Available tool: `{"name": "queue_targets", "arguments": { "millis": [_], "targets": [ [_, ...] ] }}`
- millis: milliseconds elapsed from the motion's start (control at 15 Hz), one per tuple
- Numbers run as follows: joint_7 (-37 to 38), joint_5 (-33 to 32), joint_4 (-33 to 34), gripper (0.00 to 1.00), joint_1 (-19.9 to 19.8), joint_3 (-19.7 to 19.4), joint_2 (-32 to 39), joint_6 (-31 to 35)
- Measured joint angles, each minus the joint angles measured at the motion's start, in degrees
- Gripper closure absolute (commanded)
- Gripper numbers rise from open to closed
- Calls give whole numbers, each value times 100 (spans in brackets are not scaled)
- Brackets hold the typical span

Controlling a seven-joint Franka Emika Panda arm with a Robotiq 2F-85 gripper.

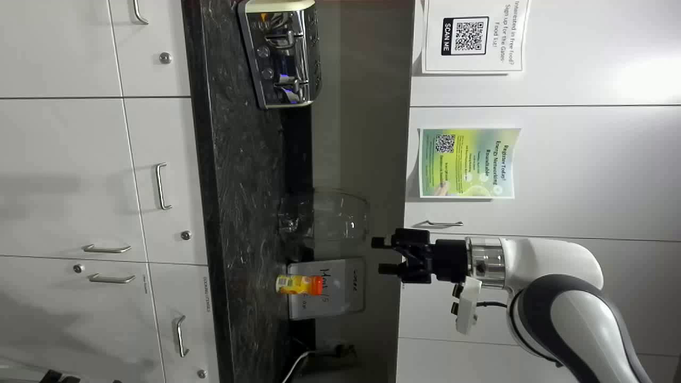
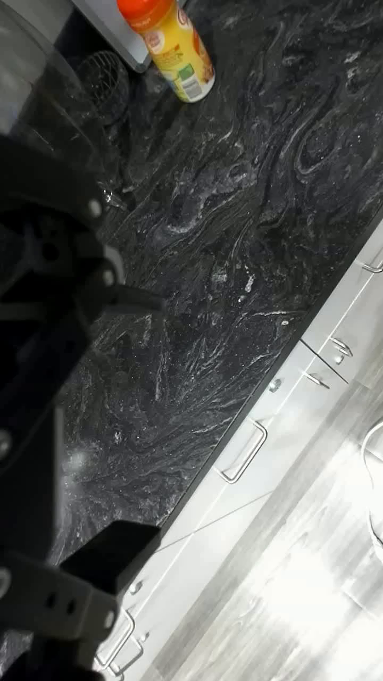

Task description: Open the rightmost cupboard door

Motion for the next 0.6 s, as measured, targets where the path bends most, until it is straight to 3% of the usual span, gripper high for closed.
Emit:
{"name": "queue_targets", "arguments": {
  "millis": [600],
  "targets": [
    [11, -19, 1, 0, 23, -15, -9, 55]
  ]
}}
